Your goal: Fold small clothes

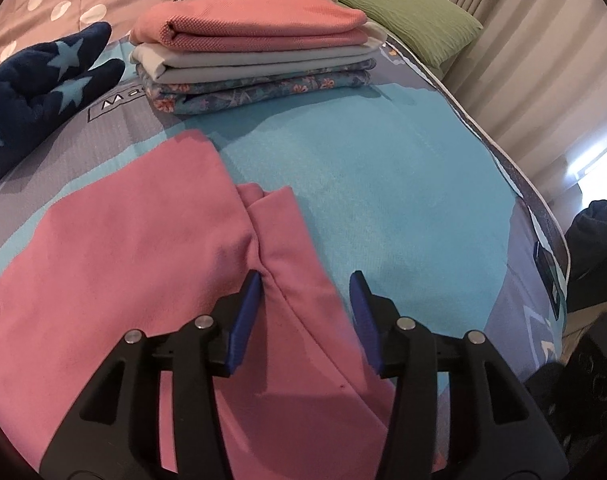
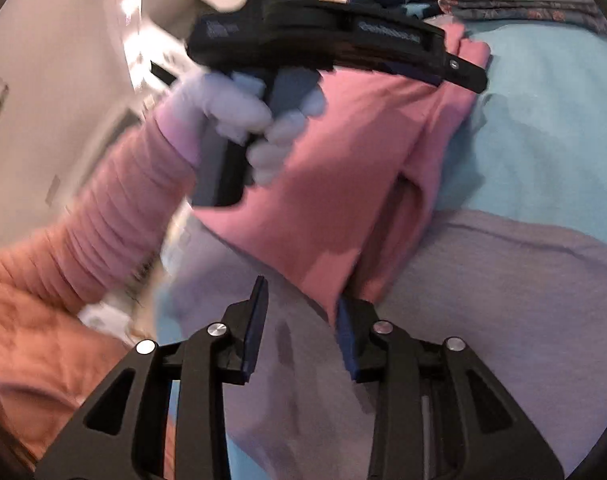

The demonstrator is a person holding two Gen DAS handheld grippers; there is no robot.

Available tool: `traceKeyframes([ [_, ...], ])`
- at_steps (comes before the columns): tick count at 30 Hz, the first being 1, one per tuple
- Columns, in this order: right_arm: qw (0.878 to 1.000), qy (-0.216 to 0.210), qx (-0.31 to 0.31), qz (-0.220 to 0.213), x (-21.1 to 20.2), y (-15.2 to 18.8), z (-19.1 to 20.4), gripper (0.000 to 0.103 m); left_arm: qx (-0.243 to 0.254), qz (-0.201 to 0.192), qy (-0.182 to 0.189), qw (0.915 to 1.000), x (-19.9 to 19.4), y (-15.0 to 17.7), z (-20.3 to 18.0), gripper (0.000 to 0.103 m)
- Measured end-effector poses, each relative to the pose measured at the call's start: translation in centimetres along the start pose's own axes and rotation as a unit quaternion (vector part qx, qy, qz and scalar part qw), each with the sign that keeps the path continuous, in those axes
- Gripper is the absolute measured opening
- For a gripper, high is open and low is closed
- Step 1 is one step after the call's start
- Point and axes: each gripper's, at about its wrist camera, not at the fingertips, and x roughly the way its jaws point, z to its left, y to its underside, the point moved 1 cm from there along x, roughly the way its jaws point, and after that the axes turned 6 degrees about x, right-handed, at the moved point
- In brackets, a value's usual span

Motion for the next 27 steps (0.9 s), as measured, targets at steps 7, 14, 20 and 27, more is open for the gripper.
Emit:
traceKeyframes([
  [7, 1.0, 0.02, -0.015, 0.014, -1.1, -0.8, -0.1, 0.008, -0.008, -0.005, 0.006, 0.9999, 0.2, 0.0, 0.1, 0.049],
  [14, 0.995, 0.052, 0.026, -0.079, -5.1, -1.8, -1.0, 0.042, -0.026, -0.034, -0.012, 0.999, -1.1, 0.4, -0.2, 0.043],
  [20, 0.958, 0.062, 0.216, -0.175, -8.9, -6.9, -9.1, 0.042, -0.027, -0.092, 0.02, 0.9952, -6.8, 5.0, -3.7, 0.045],
  [27, 0.97, 0.071, 0.203, -0.111, -3.8, -14.4, -9.1, 0.042, 0.038, -0.056, -0.004, 0.9977, -4.8, 8.6, -8.6, 0.048],
])
